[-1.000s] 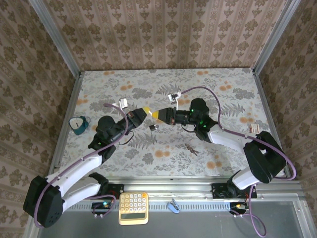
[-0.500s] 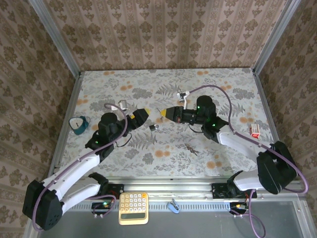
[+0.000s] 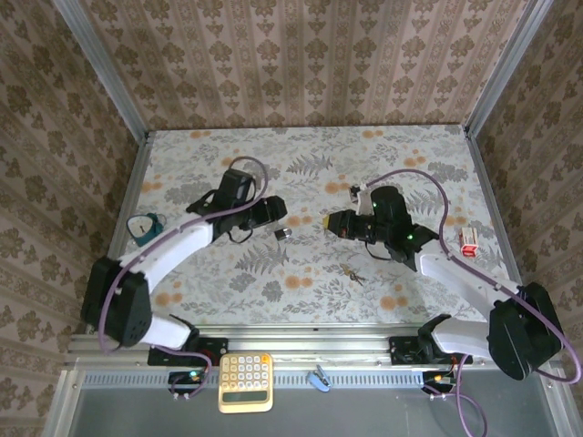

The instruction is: Unlock with the key

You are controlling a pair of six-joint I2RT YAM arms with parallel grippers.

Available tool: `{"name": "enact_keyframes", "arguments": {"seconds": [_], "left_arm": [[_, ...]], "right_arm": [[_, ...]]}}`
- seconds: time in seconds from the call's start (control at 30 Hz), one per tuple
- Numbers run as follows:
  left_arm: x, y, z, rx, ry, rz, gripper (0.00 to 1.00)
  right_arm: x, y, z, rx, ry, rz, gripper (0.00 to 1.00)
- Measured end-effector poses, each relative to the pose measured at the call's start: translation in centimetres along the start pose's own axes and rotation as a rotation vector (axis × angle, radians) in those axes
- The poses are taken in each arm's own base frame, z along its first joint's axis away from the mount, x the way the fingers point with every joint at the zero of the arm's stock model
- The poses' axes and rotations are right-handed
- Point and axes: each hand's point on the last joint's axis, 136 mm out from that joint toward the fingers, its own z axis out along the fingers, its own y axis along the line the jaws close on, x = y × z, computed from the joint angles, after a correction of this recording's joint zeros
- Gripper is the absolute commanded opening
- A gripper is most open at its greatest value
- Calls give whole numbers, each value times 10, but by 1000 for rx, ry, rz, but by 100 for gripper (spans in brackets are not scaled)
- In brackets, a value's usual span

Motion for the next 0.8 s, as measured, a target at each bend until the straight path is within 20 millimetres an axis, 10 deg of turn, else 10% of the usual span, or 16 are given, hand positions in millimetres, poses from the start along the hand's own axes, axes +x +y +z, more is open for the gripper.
{"name": "enact_keyframes", "arguments": {"seconds": [0.5, 0.8], "left_arm": [[9, 9, 86, -210, 357, 267, 74], [32, 34, 105, -287, 476, 308, 75]], "right_arm": [[27, -41, -20, 151, 0, -1, 0], [26, -46, -21, 171, -7, 3, 0]]}}
